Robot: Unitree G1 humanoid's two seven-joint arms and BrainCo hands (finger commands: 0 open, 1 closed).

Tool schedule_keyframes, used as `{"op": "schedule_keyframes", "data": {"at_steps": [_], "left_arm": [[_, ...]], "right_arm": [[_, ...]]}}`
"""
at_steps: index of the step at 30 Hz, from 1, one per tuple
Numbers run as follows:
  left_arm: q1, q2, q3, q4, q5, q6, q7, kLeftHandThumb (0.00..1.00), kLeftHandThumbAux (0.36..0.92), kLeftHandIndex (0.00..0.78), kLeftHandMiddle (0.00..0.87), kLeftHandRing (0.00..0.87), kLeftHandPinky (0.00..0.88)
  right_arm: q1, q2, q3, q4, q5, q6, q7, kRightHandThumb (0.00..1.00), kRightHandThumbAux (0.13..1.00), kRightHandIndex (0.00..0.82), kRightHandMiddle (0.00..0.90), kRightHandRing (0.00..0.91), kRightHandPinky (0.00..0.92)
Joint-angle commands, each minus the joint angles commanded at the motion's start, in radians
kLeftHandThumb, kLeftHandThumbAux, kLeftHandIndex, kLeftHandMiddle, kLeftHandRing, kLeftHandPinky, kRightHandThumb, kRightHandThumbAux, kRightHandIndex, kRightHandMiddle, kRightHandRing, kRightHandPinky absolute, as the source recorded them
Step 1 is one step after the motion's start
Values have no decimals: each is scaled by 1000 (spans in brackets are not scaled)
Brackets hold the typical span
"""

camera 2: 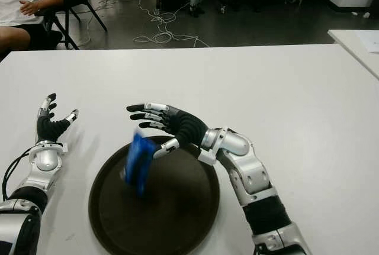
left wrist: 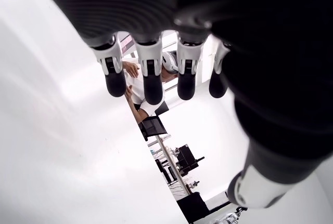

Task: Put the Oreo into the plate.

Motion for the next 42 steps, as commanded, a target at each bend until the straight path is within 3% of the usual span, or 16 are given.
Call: {"op": "schedule_keyframes", "data": {"at_steps": [2,4,9,15,22,28,42], "left_arm": [[0,-1,1,0,-2,0,-1,0,739,68,101,73,57],[-1,0,1,-1,-2,1,-2,0,735,70,100,71,50],[0,1,-1,0,2,3,-2,0,738,71,93,62,40],[0,4,-4,0,5,-2,-3,0,739,69,90,64,45],[1,4,-3,-1,4,-6,-5,0,743,69,97,74,53],[2,4,-5,-1,5,-4,-4,0,744,65,92,73,57],[-1,7,-3,3,2,6,-15,0,746,68,93,69,54]], "right_arm": [[2,4,0,8,11,5,8,0,861,89,78,50,41],[-1,4,-3,11,39,42,29,0,784,63,45,25,21],[-21,-7,-9,21,110,154,96,0,535,8,5,3,2],[-46,-10,-19,50,121,158,138,0,441,0,0,0,0],[-58,-12,-24,67,126,168,159,0,422,0,0,0,0],[-57,-11,-24,67,131,183,155,0,459,0,0,0,0],[-51,-14,-10,65,80,157,120,0,479,0,0,0,0]]}}
